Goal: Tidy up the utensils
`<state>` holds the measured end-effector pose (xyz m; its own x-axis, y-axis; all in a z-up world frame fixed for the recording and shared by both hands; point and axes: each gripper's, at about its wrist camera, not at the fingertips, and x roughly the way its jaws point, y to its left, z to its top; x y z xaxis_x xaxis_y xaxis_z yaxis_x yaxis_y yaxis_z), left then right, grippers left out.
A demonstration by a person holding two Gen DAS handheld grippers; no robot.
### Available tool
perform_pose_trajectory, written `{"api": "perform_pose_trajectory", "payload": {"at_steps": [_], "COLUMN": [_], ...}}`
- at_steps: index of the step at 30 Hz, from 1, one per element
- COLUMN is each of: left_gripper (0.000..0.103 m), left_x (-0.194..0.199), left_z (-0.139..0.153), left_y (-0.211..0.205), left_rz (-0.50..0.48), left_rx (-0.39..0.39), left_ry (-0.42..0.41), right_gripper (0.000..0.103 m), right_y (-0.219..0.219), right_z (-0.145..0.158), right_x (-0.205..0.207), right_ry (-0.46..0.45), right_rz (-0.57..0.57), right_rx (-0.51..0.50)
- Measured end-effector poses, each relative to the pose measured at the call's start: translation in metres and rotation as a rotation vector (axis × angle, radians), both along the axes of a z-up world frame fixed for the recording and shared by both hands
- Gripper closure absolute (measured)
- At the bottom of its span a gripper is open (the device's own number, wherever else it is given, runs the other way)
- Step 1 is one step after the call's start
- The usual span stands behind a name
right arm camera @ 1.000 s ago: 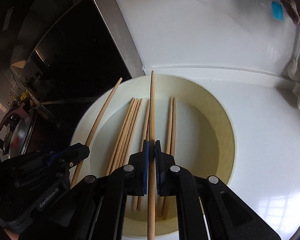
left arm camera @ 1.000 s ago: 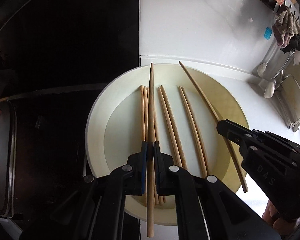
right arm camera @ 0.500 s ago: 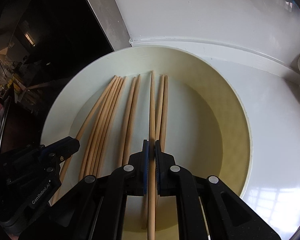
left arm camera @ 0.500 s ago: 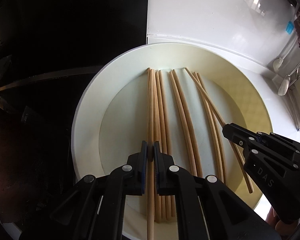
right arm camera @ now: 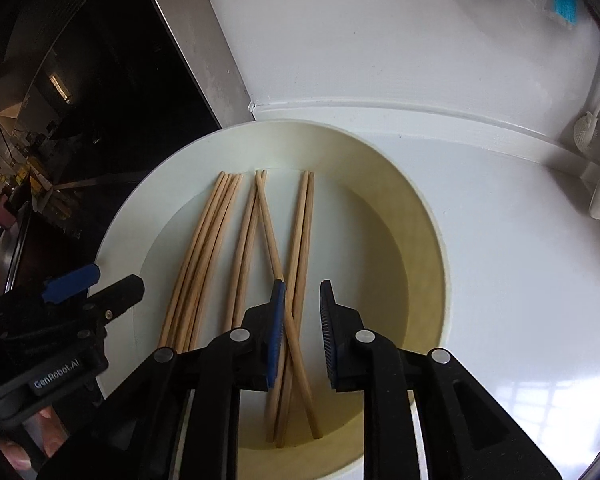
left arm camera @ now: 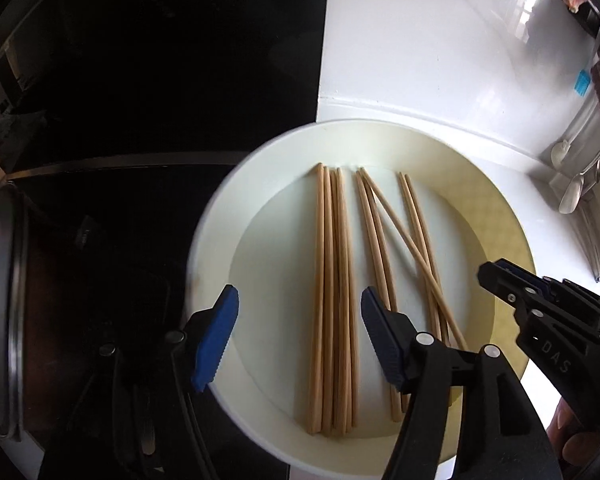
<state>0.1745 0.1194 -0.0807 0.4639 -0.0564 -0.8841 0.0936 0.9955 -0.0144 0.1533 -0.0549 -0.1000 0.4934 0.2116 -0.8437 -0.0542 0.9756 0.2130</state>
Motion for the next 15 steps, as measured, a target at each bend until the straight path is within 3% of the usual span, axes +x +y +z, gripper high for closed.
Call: {"api": "perform_pose_trajectory", "payload": {"at_steps": [5, 15], "left_gripper": [0.016, 0.008], "left_x": [-0.015, -0.041], "left_z": [0.021, 0.055], "left_y": [0.004, -0.003], "left_rz": [0.035, 0.062], "left_rx": [0.020, 0.032], "left_ry": [-0.039, -0.083], "right_gripper": [0.066, 0.049], "right_y": [-0.009, -0.013], "right_z": [0.017, 0.046], "right_x": [-0.021, -0.052], "right_ry": [-0.025, -0.039], "right_rz": [-0.008, 0.006], "right_rx": [0.015, -0.023]}}
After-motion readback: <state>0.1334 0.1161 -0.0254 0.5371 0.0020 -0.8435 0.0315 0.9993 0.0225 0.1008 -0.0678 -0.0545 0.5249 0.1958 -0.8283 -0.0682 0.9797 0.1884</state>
